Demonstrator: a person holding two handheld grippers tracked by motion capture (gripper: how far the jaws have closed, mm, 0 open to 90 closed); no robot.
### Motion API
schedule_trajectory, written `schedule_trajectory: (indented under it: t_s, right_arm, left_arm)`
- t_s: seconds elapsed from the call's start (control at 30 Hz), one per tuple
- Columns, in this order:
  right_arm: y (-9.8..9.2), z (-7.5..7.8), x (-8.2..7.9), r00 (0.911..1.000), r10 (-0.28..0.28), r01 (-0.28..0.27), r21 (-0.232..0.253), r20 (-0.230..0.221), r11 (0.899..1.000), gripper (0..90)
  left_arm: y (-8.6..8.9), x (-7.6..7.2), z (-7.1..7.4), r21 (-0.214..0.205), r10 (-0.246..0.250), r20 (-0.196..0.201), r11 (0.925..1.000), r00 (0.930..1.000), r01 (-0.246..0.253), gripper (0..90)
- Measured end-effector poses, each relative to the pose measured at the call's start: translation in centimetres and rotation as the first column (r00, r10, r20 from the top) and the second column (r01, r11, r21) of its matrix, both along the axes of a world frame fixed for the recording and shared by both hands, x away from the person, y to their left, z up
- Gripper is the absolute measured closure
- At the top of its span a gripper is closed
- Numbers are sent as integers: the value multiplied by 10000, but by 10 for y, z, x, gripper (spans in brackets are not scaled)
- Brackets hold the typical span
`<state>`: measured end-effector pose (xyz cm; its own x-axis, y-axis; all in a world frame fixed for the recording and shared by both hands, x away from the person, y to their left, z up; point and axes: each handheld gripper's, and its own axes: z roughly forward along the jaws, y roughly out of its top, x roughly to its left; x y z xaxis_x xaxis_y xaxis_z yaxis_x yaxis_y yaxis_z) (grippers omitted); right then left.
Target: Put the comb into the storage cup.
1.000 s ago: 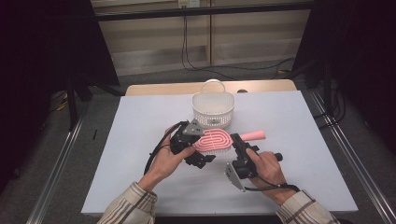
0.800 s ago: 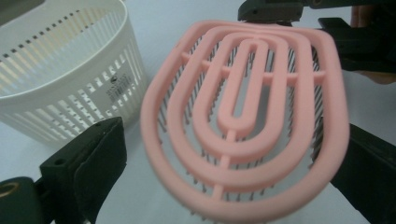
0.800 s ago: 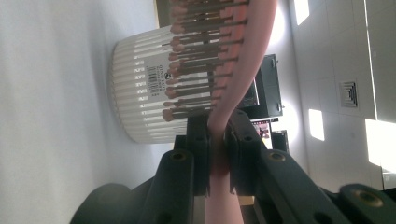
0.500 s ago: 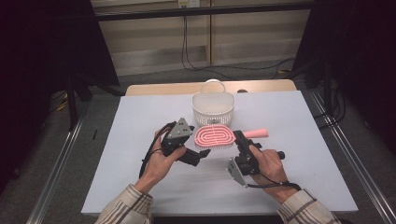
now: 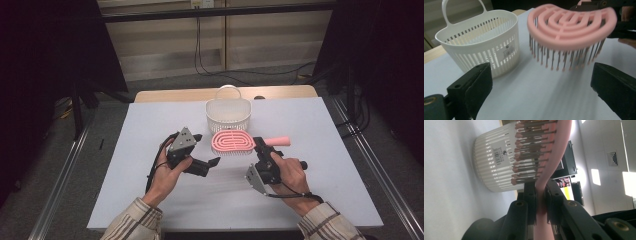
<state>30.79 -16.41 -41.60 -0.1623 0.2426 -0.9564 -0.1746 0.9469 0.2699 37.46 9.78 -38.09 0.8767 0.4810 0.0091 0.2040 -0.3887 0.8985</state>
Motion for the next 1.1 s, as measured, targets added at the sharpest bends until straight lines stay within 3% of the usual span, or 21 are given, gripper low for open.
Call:
schedule_trajectory:
  t_s: [0.07,0.13,0.23,0.4,0.5,0.63,0.77,0.97,1.1]
  right_arm:
    - [-2,2,1,9999,-26,29,242,-121,9997,815]
    - [-3,3,1,9999,-78,82,334,-135,9994,815]
    - [-5,3,1,9996,-138,151,549,-236,9984,815]
    - [-6,3,1,9990,-111,145,787,-441,9968,815]
    - [-7,4,0,9984,-70,133,1124,-565,9936,815]
    - [-11,7,1,9951,-47,238,1930,-990,9809,815]
    - [-14,7,3,9901,-10,360,2470,-1406,9683,815]
    - [-17,7,5,9800,135,481,3018,-1986,9521,815]
    - [-21,10,7,9706,408,495,3629,-2372,9305,815]
  left_arm:
    - [3,0,-2,-278,-89,88,9996,9999,91,37]
    - [4,-2,-3,-345,35,452,9994,9990,-19,36]
    - [6,-9,-6,-382,66,696,9993,9976,-39,37]
    - [17,-19,-14,-780,533,815,9958,9952,-470,34]
    - [19,-20,-19,-797,493,828,9959,9954,-427,32]
    - [23,-20,-26,-1064,682,996,9927,9927,-575,32]
    - [30,-21,-26,-1504,849,906,9861,9923,-706,32]
    - [37,-23,-32,-1496,1098,1158,9845,9872,-919,31]
    - [38,-23,-34,-1504,1131,1081,9839,9877,-962,30]
